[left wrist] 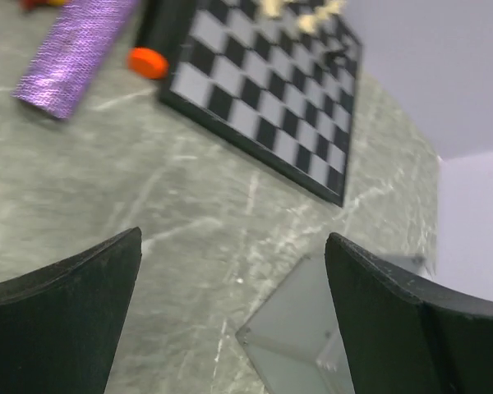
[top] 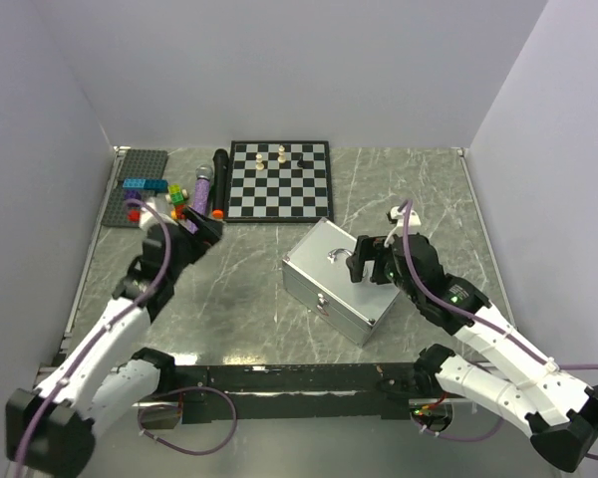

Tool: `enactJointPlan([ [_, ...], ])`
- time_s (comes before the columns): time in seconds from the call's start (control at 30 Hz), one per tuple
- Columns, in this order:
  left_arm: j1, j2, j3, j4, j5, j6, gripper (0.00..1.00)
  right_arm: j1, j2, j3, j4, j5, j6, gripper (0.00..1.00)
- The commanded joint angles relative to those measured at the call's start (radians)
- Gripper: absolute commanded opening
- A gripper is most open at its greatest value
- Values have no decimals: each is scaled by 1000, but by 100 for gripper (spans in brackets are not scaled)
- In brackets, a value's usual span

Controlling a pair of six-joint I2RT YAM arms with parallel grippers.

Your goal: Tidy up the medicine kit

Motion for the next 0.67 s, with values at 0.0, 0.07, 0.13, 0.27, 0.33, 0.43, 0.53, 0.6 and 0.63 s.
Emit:
enactJointPlan([
  [0.0,273,129,81,-137,332,-31,96,-13,-23,-21,45,91,44,100],
  [0.07,304,213,119,-146,412,-21,96,-16,-23,-15,47,120,67,100],
  [0.13,297,296,208,-232,315,6,96,-16,-20,0,28,142,83,100],
  [0.27,295,367,294,-364,175,74,96,-16,-49,-5,25,154,83,100],
  [0.33,295,347,285,-365,162,91,96,-16,-73,-14,34,159,75,100],
  [0.43,295,275,237,-317,185,108,96,-16,-105,-28,62,154,66,100],
  [0.53,295,202,191,-275,194,111,97,-16,-115,-21,62,169,66,100],
  [0.6,295,172,185,-272,179,112,96,-16,-112,-2,41,191,75,100],
  [0.63,295,165,185,-273,176,113,96,-16,-109,12,28,201,83,100],
])
